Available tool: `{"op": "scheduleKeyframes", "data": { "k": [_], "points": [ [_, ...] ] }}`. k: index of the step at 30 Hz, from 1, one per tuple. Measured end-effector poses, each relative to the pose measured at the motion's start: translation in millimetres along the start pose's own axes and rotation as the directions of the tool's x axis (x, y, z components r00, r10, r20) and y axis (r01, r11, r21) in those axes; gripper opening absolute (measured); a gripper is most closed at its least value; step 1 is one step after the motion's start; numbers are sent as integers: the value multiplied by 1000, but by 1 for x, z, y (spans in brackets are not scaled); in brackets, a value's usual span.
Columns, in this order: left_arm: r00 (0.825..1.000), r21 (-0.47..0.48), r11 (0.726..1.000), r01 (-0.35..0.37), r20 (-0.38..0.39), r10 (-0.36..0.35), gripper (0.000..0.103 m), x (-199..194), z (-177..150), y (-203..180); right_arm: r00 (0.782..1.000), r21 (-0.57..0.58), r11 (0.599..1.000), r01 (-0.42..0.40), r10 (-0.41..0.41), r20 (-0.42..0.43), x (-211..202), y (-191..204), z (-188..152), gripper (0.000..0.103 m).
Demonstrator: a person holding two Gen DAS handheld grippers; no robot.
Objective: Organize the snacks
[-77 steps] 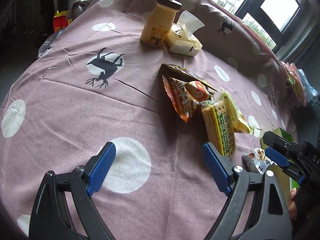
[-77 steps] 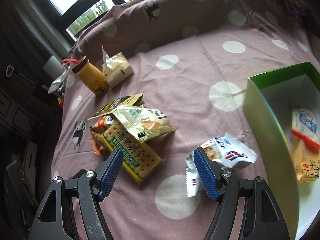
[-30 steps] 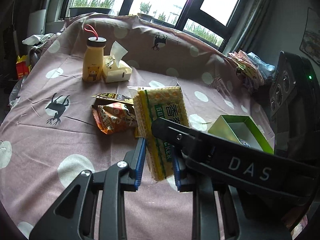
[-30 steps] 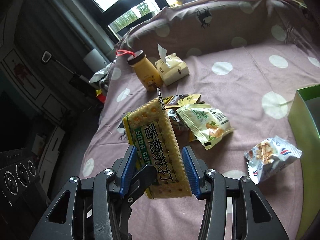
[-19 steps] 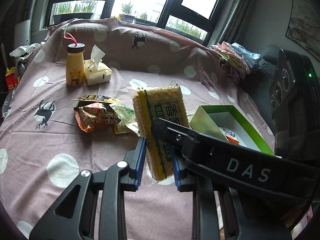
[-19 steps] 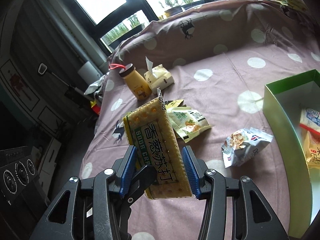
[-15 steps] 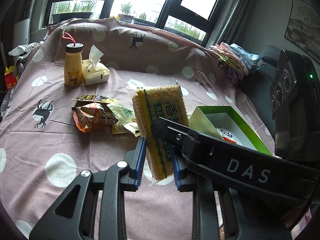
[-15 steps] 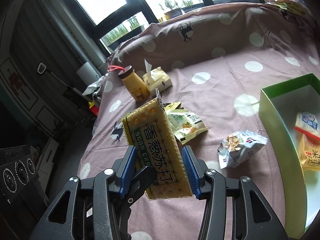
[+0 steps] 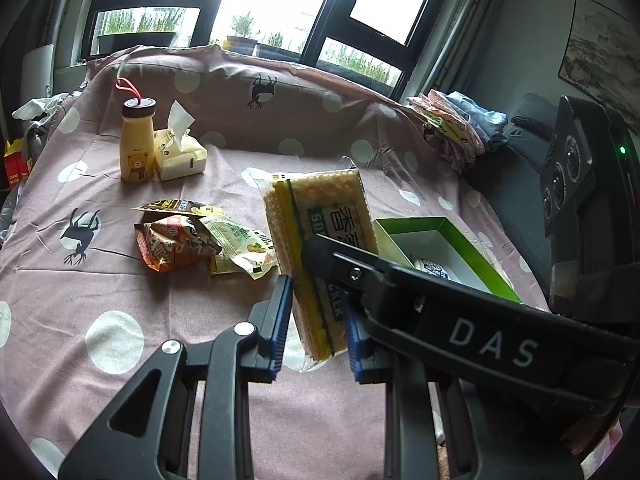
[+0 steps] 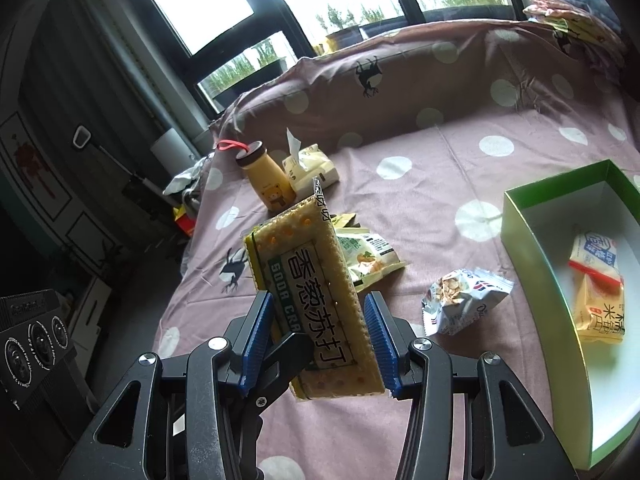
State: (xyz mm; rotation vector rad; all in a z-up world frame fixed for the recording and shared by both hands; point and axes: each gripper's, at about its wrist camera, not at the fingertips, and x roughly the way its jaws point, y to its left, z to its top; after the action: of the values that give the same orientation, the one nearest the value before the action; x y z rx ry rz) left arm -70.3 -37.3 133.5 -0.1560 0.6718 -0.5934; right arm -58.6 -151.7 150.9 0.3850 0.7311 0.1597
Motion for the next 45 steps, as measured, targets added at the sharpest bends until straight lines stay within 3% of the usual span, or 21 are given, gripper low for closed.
{"op": "scheduleKeyframes", "data": {
  "k": [7,19,27,34,45],
  "points": [
    [999,60,998,36,10,-37,23,6,6,-29,999,24,999,21,-22,42,-22,-18,5,51],
    [991,187,974,130,-40,-124,23,42,16,-87,989,159,985,63,-83,122,-58,-76,12,51],
    [969,242,940,241,-117,-219,23,75,17,-125,970,274,953,133,-182,162,-84,-120,9,51],
    [949,278,912,301,-183,-258,23,100,14,-154,957,370,913,170,-243,159,-98,-158,4,51],
    [921,254,903,346,-278,-274,23,136,1,-177,947,456,859,234,-307,92,-96,-195,-3,51]
  ]
}}
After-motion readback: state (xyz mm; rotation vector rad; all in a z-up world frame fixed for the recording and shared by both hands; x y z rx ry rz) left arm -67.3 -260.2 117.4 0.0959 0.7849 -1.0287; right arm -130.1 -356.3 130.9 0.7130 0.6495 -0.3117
